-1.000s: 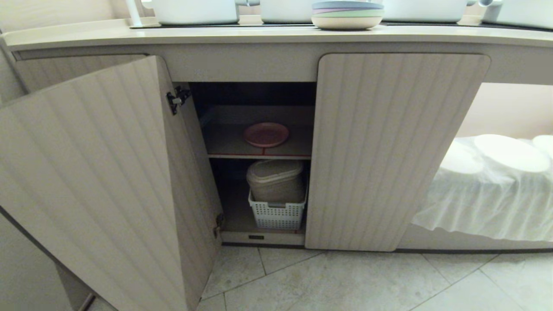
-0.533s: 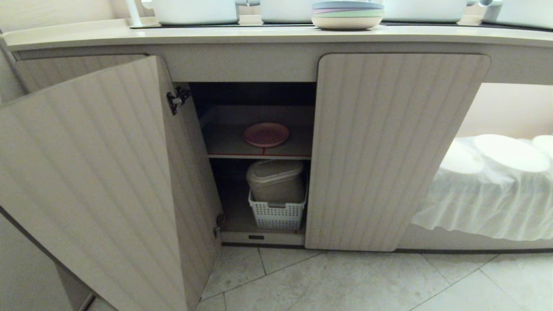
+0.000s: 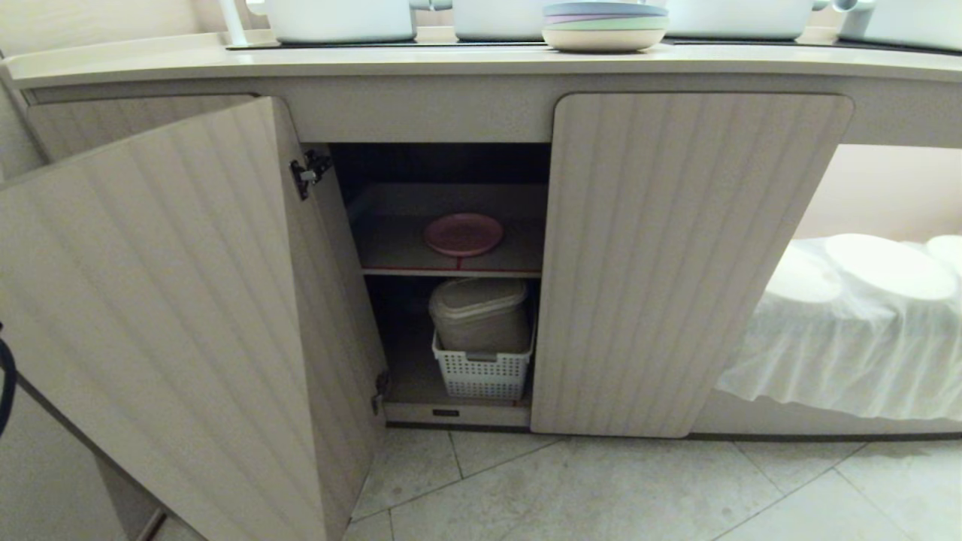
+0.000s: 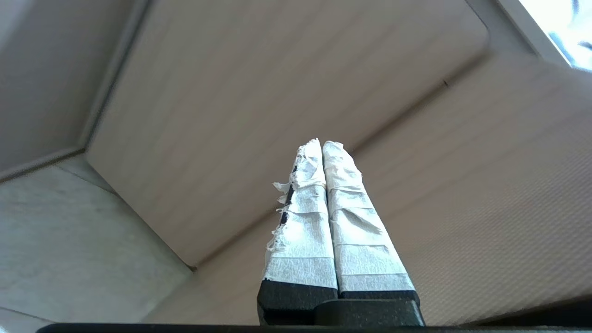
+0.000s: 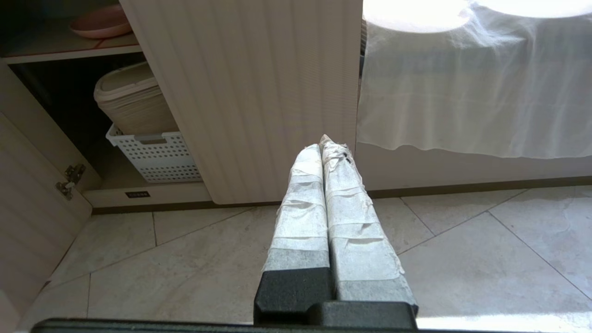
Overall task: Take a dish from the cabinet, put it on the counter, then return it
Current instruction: Close the cabinet door
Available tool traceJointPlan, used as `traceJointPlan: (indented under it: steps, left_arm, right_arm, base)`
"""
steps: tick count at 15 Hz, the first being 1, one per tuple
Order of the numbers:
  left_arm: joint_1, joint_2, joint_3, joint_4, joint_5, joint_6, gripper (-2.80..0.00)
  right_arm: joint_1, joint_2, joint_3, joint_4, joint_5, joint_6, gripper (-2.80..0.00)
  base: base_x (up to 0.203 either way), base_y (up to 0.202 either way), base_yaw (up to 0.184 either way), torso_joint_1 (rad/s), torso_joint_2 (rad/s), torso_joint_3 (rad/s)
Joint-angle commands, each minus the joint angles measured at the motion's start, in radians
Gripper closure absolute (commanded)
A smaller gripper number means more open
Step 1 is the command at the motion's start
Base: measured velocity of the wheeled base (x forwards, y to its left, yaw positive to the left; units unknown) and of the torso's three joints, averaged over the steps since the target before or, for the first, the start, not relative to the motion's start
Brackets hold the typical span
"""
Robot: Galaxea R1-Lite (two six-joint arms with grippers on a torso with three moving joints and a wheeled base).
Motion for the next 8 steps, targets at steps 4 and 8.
traceJointPlan:
  steps: [4,8]
  left_arm:
    - [-0.067,0.007,0.004,-0.005,-0.007,-0.006,0.00]
    - [-0.151,-0.022,0.005,-0.002,-0.008,-0.009,0.00]
  right_arm:
    - [0.000,0.000,0.000,0.001,-0.001,0.000,0.00]
    - [0.000,0.000,0.000,-0.001,-0.001,0.000,0.00]
  base:
    - [0.000,0.000,0.000,0.000,0.00,0.000]
    - [0.000,0.000,0.000,0.000,0.00,0.000]
